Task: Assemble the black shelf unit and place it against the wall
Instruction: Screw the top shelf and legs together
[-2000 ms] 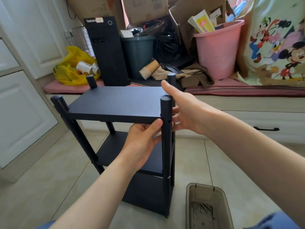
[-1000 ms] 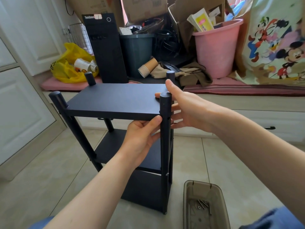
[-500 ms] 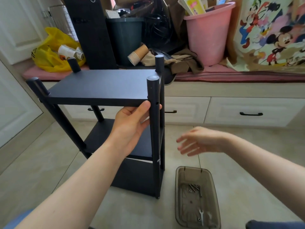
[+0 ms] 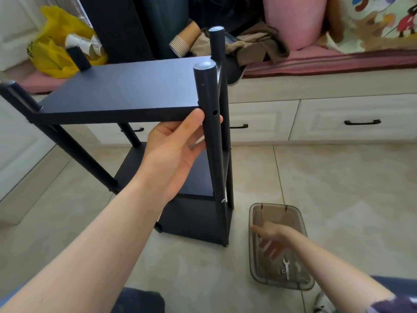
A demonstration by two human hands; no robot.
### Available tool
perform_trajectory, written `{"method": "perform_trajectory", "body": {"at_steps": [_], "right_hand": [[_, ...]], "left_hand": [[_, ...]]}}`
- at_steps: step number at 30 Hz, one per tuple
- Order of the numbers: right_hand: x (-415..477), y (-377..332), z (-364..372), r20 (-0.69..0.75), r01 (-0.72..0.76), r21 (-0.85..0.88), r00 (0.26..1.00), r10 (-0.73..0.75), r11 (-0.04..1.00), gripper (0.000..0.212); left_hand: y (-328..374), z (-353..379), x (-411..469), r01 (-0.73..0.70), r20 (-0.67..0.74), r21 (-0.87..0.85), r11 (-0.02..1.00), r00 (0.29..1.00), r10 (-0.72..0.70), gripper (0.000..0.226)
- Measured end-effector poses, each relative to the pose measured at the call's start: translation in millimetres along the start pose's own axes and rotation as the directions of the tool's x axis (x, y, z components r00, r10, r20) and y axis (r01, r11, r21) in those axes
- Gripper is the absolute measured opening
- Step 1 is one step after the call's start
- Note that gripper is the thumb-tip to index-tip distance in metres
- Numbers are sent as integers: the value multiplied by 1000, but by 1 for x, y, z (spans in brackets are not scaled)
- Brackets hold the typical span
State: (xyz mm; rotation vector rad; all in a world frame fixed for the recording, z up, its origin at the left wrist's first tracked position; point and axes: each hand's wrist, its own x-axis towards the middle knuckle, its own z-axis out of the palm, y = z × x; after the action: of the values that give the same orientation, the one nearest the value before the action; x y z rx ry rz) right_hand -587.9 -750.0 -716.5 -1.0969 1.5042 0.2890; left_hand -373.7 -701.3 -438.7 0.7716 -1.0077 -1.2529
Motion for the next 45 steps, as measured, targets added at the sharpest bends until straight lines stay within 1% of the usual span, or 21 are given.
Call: {"method": "perform_trajectory", "body": {"at_steps": [1,2,5,6,8,12,14,15,17,19,21,22,23,25,26,28,31,35,37,40,45], "right_hand": [[4,-2,7,2,12,11,1000,-12,1000,73],[8,-2,14,-8,32,-23,999,-33,999,75],[15,-2,33,-6,74,-261,997,-78,963,69],[16,-2,39,11,82,-307,996,-83,948,69],[17,-5,49,63,101,-331,994,-85,938,74],[17,-15,55,164,173,-284,978,-130,943,78],[19,-19,51,167,190,-270,975,-148,944,80],[21,-19,47,153,182,-246,977,-147,952,78],[29,-15,38,128,169,-131,980,-152,977,65],[40,-9,30,65,157,-45,986,-154,987,54],[51,-5,27,-21,155,-17,988,-155,988,49],[56,-5,27,-57,160,-30,985,-161,987,47],[61,-5,28,-93,166,-81,980,-174,983,43],[69,-4,30,-153,140,-284,970,-189,949,37],[72,-5,33,-181,114,-378,964,-194,919,37],[78,-5,42,-189,79,-478,963,-190,875,42],[87,-2,52,-183,94,-536,957,-224,839,47],[99,7,51,-218,128,-560,931,-294,819,40],[99,10,51,-228,136,-587,918,-324,798,40],[95,13,56,-210,142,-657,909,-361,740,52],[99,25,68,-242,99,-774,867,-436,625,56]], "left_hand": [[0,-1,0,3,2,2,1000,1000,-3,17],[-1,-1,0,5,2,3,1000,1000,-5,17],[-2,-1,0,11,-8,2,1000,1000,-11,18],[-2,-1,0,12,-10,6,1000,1000,-12,18],[-1,-1,0,12,-10,15,1000,1000,-12,18],[-1,1,-1,3,-19,23,1000,1000,-2,18],[-2,2,-1,2,-15,20,1000,1000,-2,18],[-2,2,-2,3,-14,15,1000,1000,-3,18],[-2,2,-2,6,-7,5,1000,1000,-6,18],[-2,2,-3,15,5,-3,1000,1000,-15,18],[-2,1,-3,21,13,-5,1000,1000,-21,19],[-2,1,-3,25,14,-5,1000,1000,-25,19],[-2,1,-3,28,13,-5,1000,1000,-28,19],[-1,3,-3,35,21,-5,999,999,-35,19],[0,2,-3,39,24,1,999,999,-39,19],[0,1,-3,43,30,9,999,999,-43,22],[-1,-2,-2,60,31,-3,998,998,-60,31],[-4,-3,0,67,32,-27,997,997,-66,26],[-4,-3,0,70,31,-34,997,997,-69,27],[-5,-4,1,75,39,-36,997,997,-73,26],[-6,-2,1,70,44,-36,997,997,-69,26]]}}
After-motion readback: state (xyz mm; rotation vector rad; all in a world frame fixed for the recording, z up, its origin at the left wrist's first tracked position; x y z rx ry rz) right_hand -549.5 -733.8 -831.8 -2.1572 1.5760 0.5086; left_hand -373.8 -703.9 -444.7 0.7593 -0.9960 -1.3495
